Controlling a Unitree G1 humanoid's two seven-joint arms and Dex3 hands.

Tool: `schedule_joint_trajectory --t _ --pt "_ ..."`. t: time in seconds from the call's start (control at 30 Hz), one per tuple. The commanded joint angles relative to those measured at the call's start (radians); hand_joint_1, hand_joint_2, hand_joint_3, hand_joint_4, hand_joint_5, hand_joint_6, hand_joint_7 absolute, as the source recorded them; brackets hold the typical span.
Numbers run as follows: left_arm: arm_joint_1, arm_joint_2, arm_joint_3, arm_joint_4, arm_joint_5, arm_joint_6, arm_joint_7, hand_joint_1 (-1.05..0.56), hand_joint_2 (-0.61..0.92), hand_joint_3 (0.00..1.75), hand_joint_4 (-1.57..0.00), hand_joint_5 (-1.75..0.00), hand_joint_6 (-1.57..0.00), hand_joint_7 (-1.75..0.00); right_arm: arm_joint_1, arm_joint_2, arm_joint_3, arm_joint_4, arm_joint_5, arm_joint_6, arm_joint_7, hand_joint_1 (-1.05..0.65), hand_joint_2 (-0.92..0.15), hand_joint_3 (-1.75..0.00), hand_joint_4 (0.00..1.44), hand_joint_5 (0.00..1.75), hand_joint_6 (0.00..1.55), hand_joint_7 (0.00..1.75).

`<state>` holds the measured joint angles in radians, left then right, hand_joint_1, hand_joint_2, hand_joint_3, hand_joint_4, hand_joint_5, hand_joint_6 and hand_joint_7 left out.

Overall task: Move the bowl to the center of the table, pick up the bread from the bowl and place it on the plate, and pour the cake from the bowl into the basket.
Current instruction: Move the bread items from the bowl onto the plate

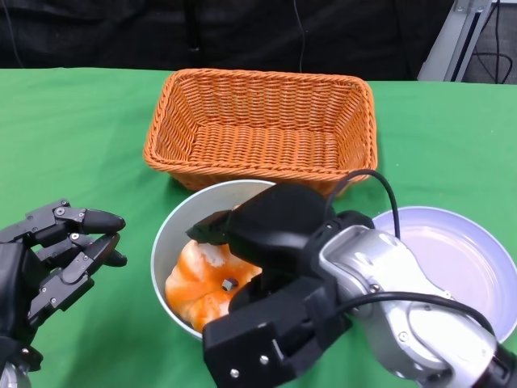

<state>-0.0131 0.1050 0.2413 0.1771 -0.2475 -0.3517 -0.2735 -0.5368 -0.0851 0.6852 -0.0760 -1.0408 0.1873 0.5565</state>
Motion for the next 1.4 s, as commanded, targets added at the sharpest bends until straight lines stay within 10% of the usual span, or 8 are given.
schedule_joint_trajectory --t 0.03,1.4 --pt "0.001 0.01 0.005 0.009 -0.004 -0.017 -0.001 -0.23 0.92 0.19 -0.82 -1.27 -0.96 -0.74 -0.042 0.023 0.012 0.043 -0.026 0.014 -0.009 -0.87 -0.92 -0.25 0.59 0.06 0.39 0.02" --pt "0.001 0.002 -0.007 0.039 0.008 -0.066 0.006 -0.15 0.92 0.26 -0.81 -1.29 -0.97 -0.74 -0.199 0.094 0.148 0.415 -0.033 0.004 0.011 -0.77 -0.92 -0.24 0.79 0.14 0.53 0.01"
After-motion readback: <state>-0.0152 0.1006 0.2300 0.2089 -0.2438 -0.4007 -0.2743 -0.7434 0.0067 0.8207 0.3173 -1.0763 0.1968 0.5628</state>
